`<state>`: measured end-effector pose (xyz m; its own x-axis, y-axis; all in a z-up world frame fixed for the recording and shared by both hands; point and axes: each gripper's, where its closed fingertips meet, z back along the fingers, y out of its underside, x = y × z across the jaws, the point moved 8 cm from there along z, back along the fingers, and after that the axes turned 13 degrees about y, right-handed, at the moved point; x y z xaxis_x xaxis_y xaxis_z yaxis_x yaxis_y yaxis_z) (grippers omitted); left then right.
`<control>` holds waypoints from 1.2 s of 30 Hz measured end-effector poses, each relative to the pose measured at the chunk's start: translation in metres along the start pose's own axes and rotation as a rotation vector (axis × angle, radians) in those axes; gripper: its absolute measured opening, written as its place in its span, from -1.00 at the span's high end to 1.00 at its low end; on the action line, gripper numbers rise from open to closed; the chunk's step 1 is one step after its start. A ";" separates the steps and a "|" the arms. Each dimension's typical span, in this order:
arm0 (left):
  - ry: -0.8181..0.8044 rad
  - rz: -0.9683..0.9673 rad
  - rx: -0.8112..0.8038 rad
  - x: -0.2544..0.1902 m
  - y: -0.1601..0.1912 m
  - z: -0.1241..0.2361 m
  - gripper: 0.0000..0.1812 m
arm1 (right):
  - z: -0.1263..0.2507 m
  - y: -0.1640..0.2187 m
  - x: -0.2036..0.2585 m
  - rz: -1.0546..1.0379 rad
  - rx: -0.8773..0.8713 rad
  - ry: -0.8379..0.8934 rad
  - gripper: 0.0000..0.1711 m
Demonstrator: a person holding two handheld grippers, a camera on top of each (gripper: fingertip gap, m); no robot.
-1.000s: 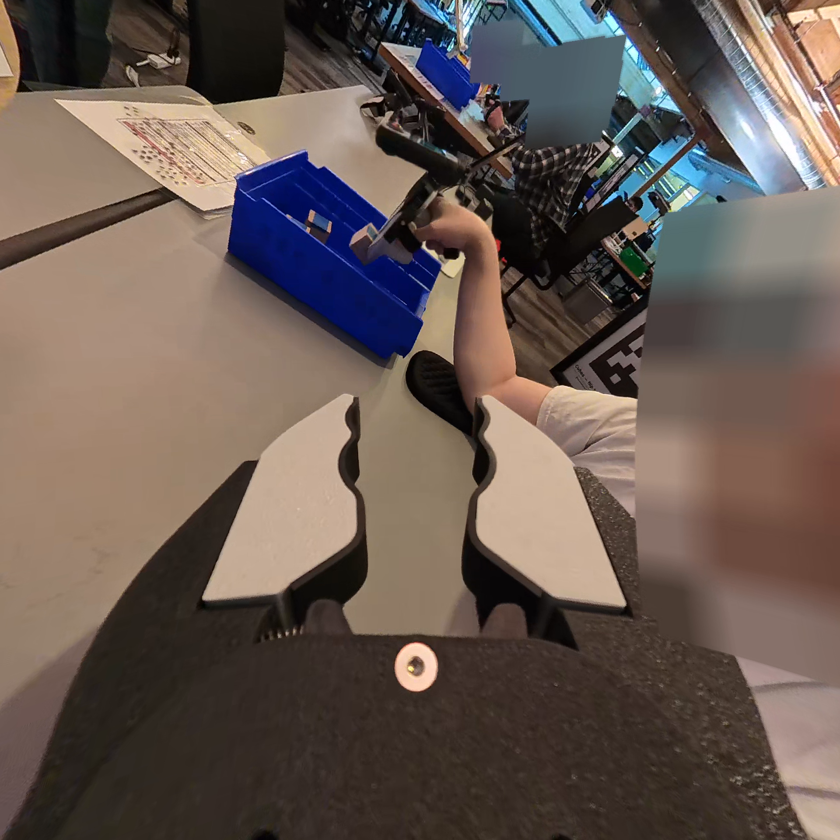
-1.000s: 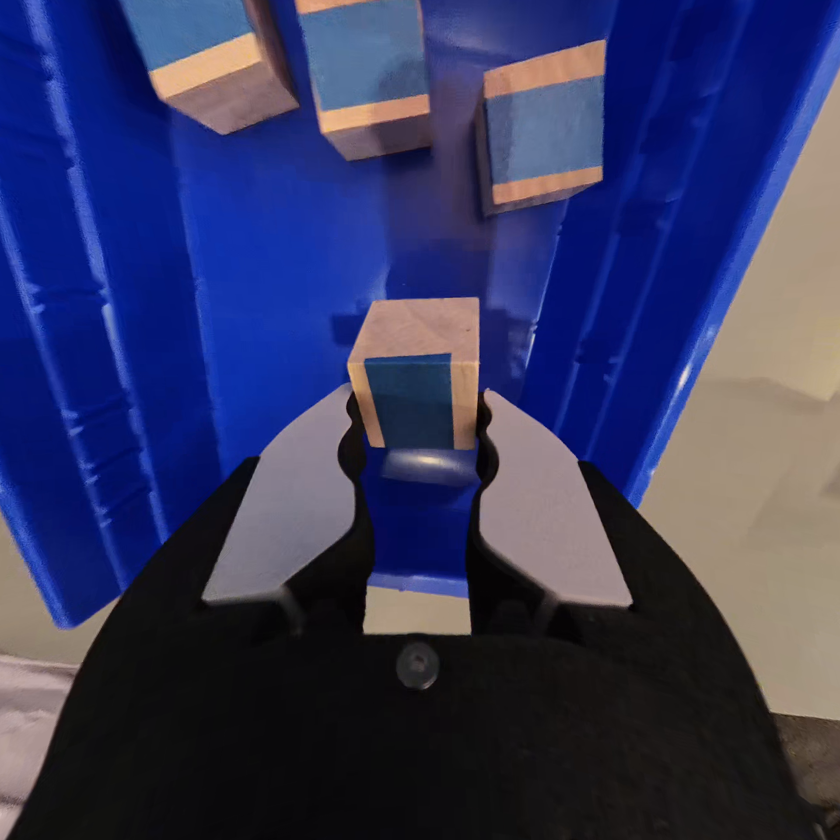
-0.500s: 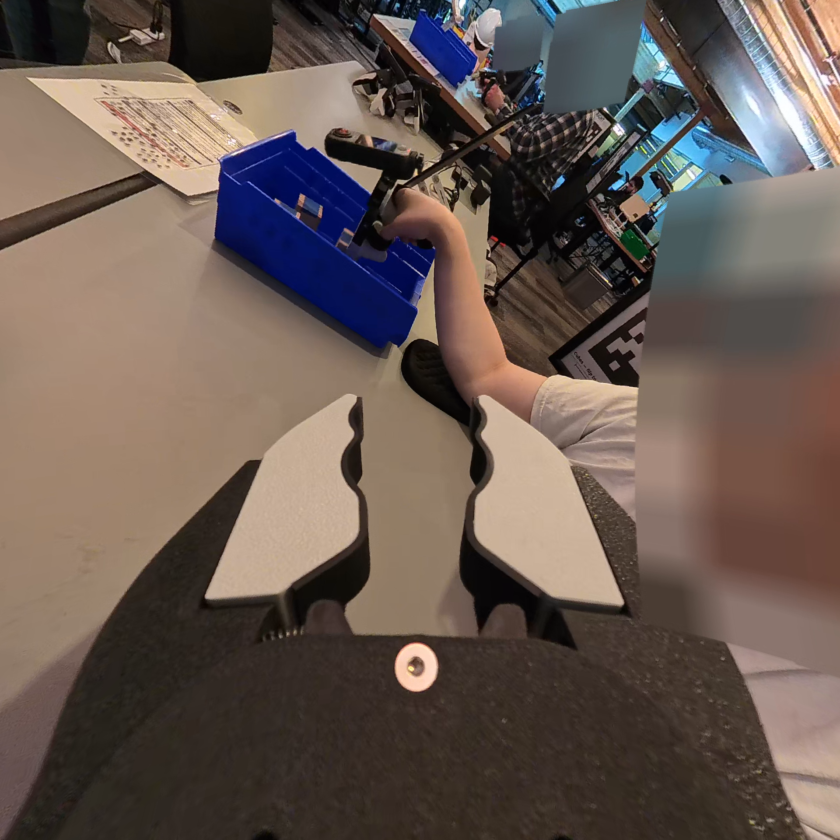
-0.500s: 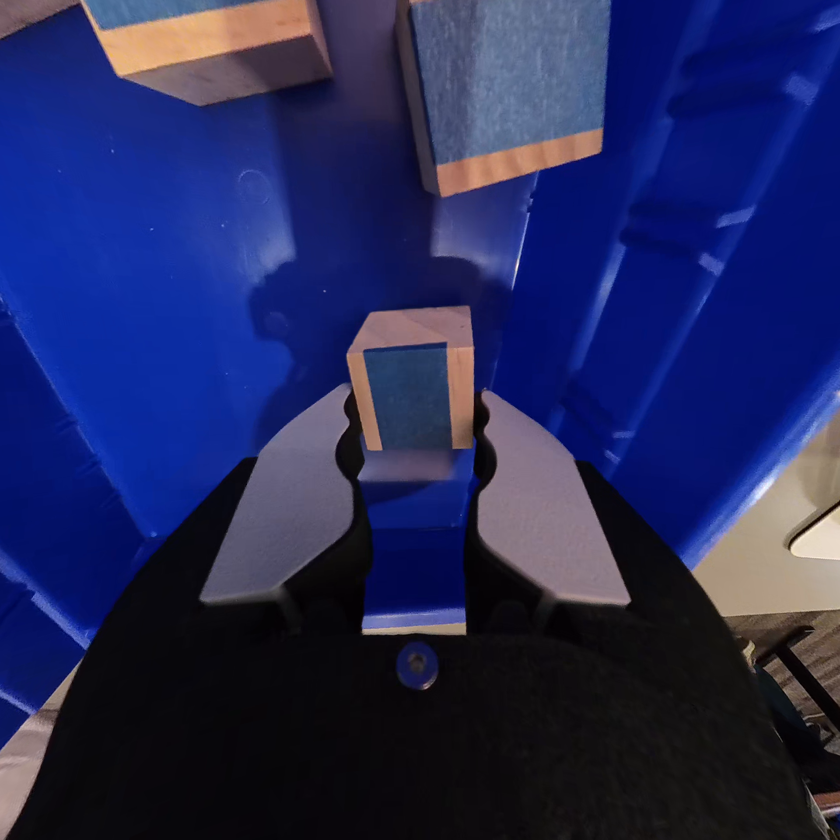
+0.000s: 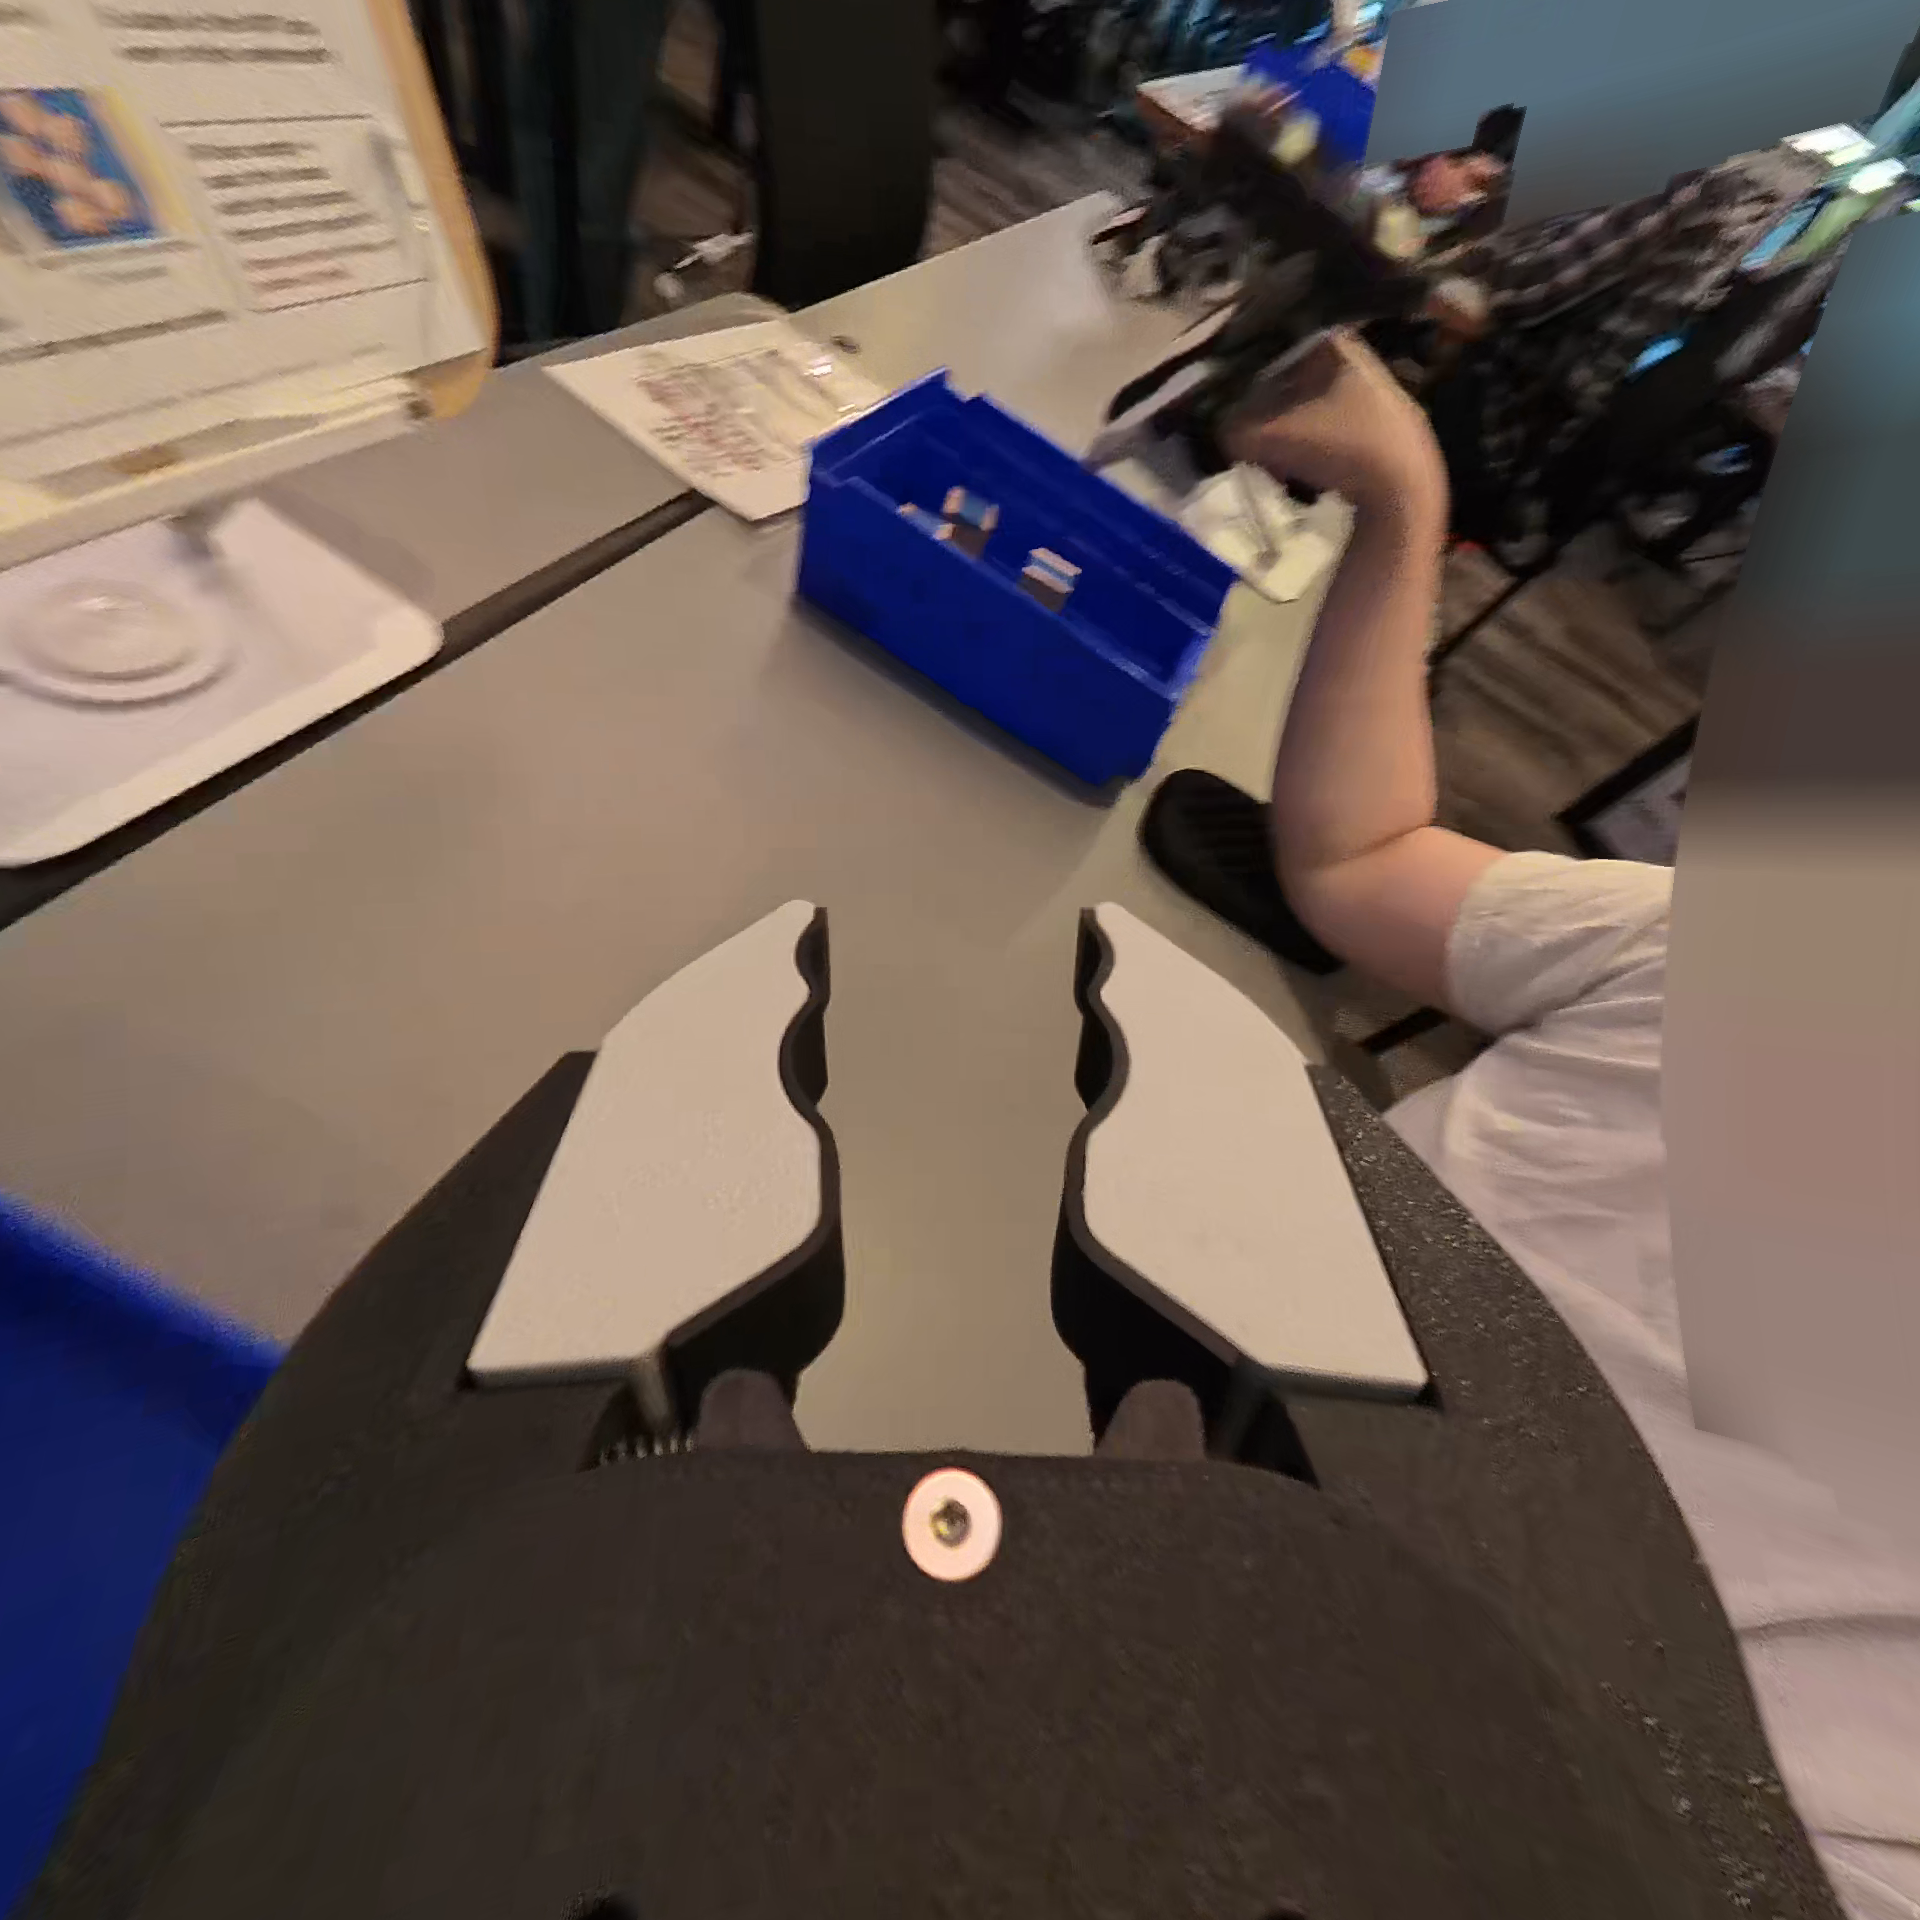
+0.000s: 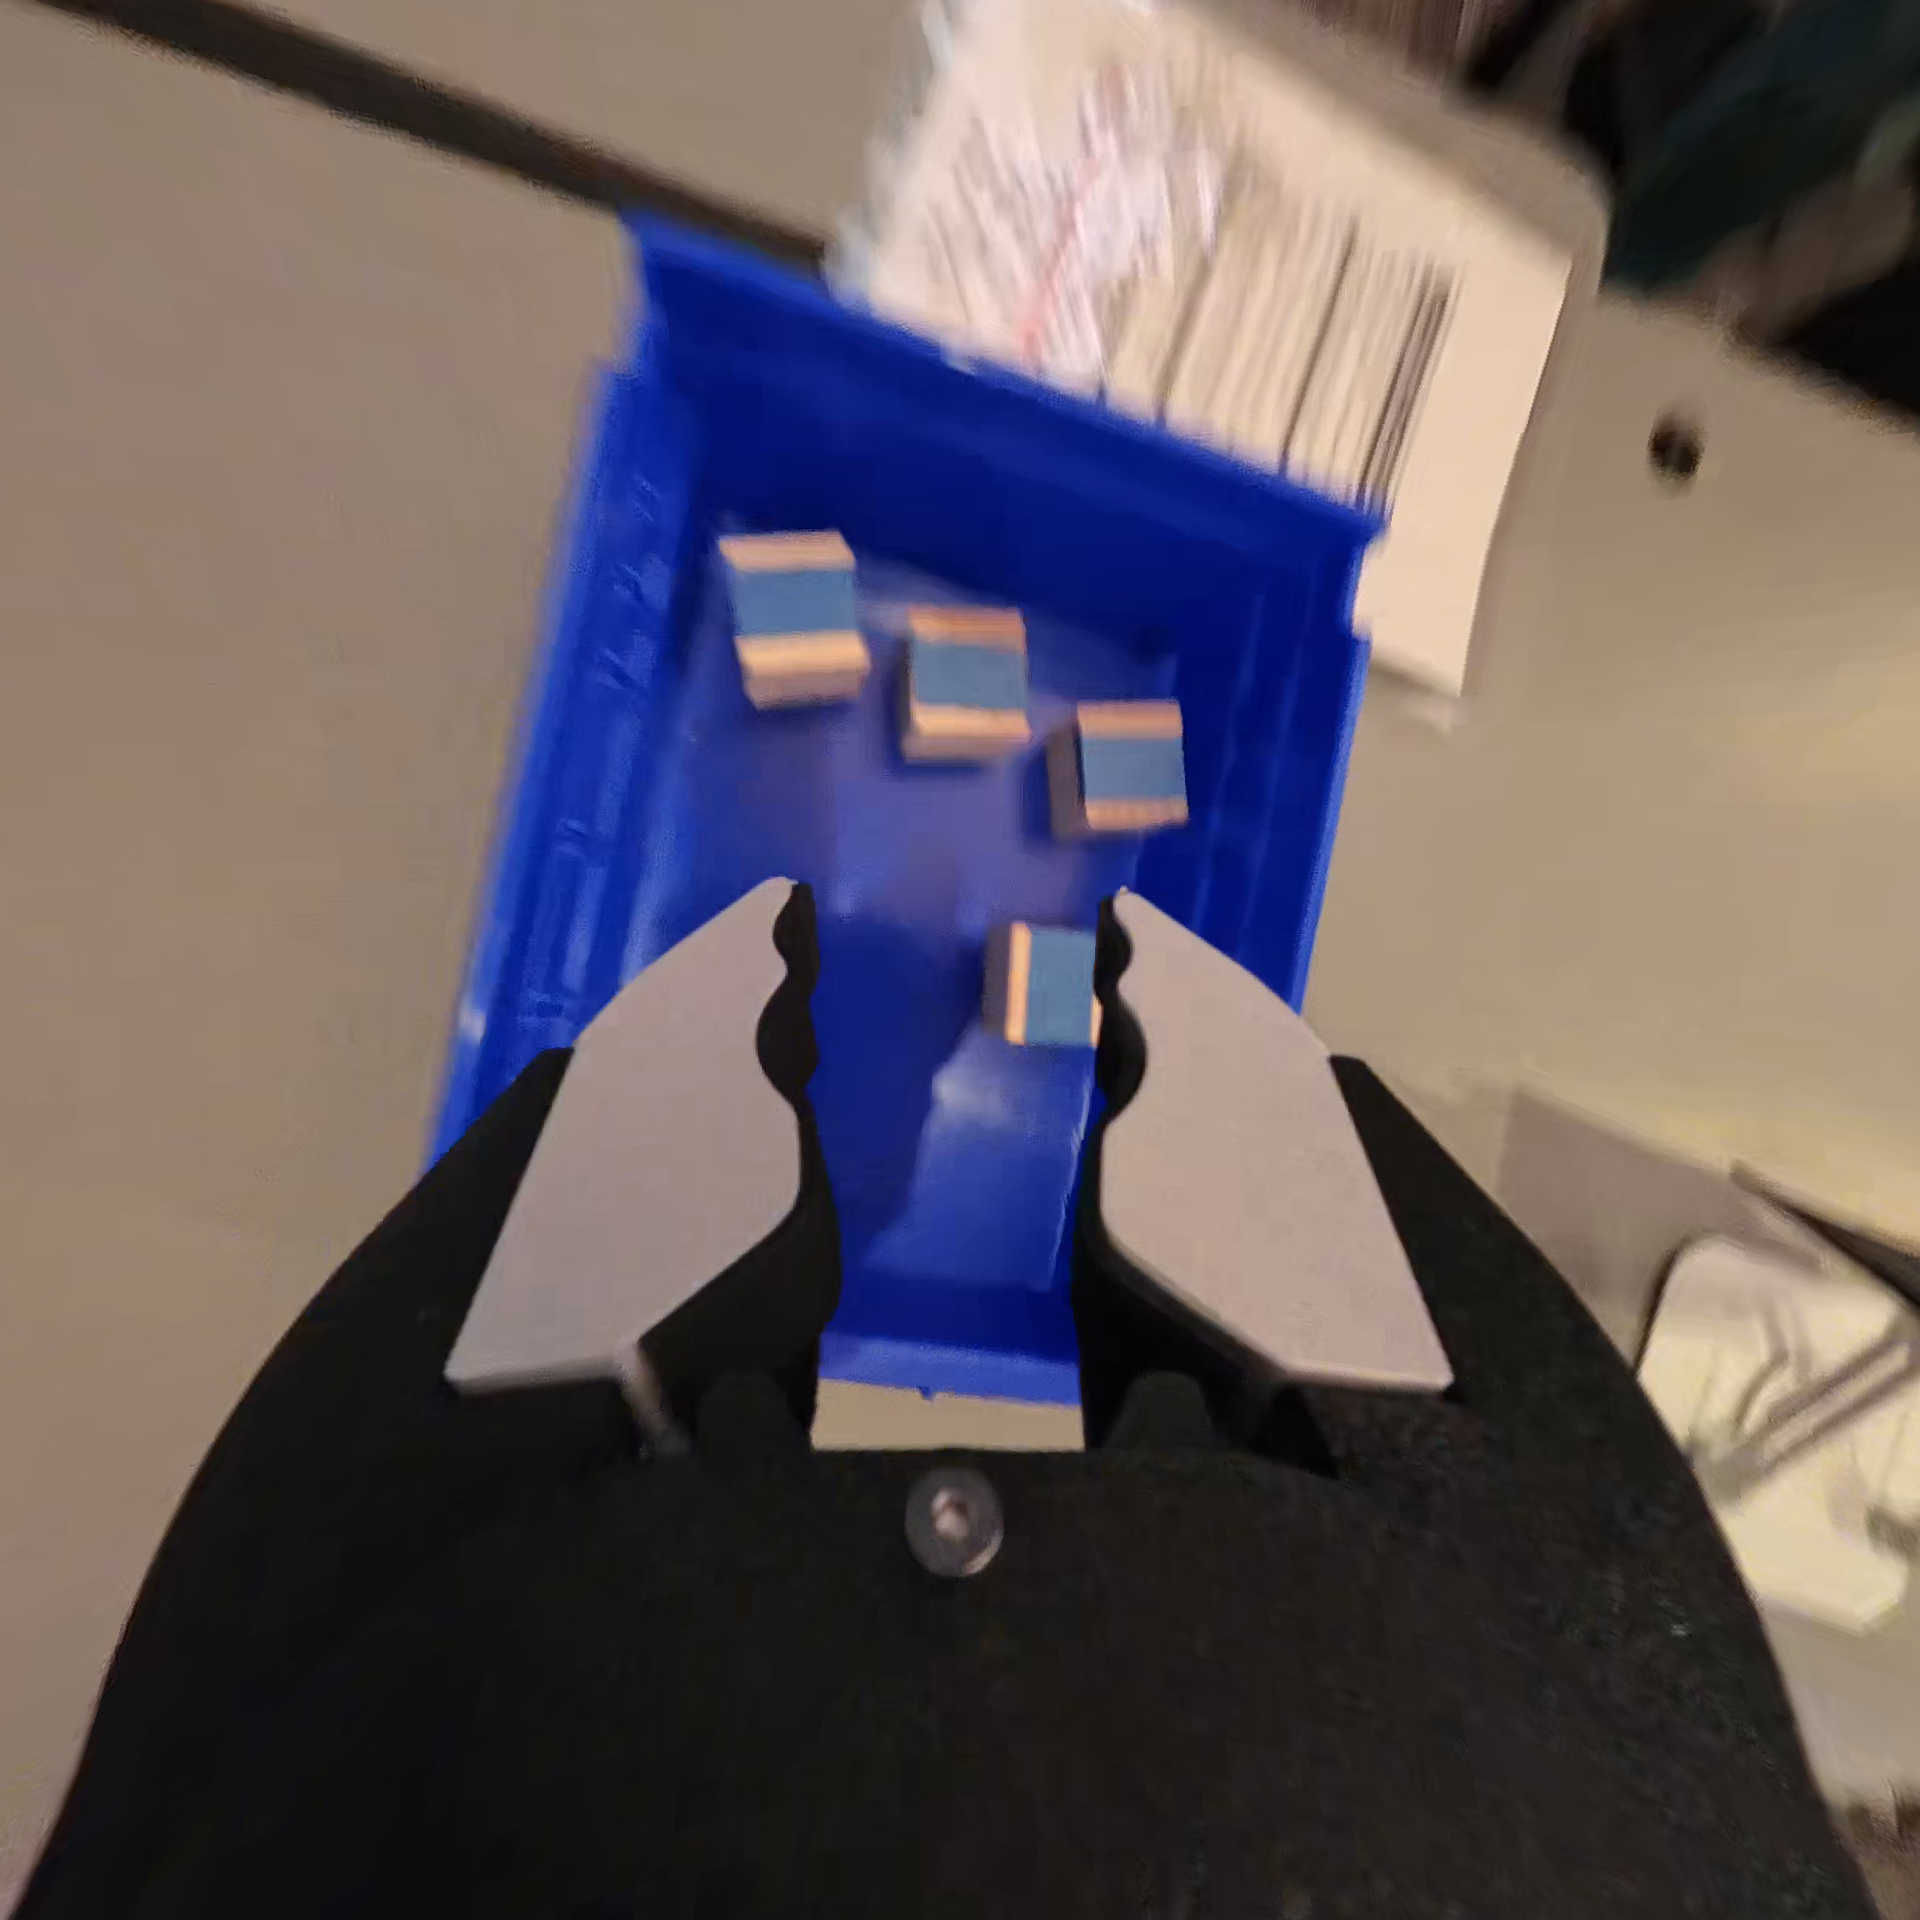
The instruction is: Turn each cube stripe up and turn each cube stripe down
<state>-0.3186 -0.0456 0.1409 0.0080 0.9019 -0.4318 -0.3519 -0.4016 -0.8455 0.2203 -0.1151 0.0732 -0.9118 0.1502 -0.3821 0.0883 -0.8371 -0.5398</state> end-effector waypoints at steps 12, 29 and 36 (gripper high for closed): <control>-0.580 -0.446 -0.392 0.018 0.002 0.099 0.58 | 0.079 -0.039 0.045 0.174 -0.526 0.019 0.45; -0.924 0.507 0.202 0.221 0.106 0.064 0.25 | 0.050 -0.035 0.048 0.221 -0.349 0.035 0.41; -1.047 0.543 0.287 0.228 0.115 0.071 0.26 | 0.046 -0.035 0.051 0.248 -0.320 0.037 0.40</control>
<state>-0.4239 0.1252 -0.0330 -0.9188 0.3717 -0.1331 -0.2699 -0.8373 -0.4755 0.1518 -0.1026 0.1071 -0.8325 -0.0122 -0.5539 0.4297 -0.6453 -0.6316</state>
